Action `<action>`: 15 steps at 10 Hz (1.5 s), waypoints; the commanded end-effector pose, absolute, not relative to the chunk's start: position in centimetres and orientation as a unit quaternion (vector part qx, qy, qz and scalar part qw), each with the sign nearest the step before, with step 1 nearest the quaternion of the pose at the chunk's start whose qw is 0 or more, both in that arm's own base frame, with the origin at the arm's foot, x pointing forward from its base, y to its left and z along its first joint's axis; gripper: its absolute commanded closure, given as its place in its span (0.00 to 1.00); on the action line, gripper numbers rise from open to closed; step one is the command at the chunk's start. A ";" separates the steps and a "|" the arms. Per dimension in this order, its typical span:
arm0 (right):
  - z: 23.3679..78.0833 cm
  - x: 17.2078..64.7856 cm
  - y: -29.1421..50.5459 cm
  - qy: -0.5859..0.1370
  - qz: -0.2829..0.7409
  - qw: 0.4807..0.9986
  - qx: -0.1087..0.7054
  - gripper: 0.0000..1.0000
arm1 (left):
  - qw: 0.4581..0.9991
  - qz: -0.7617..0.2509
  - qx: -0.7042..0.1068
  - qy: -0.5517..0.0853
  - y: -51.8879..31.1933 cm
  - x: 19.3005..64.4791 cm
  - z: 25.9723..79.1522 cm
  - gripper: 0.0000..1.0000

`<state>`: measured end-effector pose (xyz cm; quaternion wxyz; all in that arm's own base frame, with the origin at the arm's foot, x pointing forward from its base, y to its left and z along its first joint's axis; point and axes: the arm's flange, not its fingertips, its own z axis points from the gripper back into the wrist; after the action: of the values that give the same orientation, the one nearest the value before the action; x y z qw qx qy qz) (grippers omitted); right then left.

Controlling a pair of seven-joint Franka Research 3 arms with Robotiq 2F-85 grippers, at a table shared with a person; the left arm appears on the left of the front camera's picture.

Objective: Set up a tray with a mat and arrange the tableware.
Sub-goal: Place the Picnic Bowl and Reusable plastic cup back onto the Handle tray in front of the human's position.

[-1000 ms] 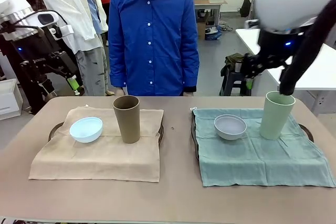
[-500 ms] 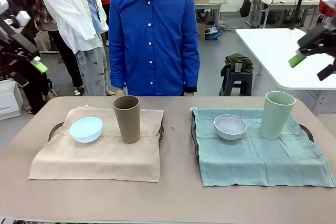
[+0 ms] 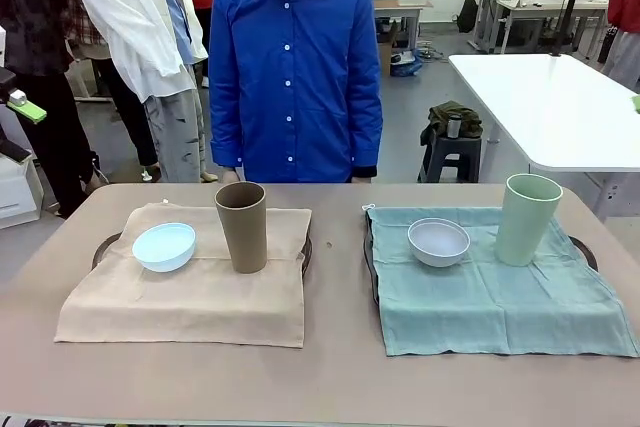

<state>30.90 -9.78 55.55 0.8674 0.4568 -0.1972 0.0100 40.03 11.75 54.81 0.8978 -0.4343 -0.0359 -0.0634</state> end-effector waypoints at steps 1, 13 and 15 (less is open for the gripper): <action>54.0 31.3 -10.8 -0.182 0.006 0.848 0.498 0.00 | 0.882 -0.036 -0.467 -0.048 13.6 40.4 55.0 0.00; 50.9 32.8 -20.6 -0.024 -0.055 0.827 0.559 0.00 | 0.843 0.079 -0.531 0.047 21.7 41.6 52.1 0.00; 50.4 32.4 -20.0 -0.029 -0.069 0.821 0.565 0.00 | 0.856 0.060 -0.512 0.041 20.8 40.7 51.0 0.00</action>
<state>32.96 -20.75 50.18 0.8235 0.5616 -0.0254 -0.0764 41.04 21.80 50.73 0.8520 -0.5168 0.0480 0.0684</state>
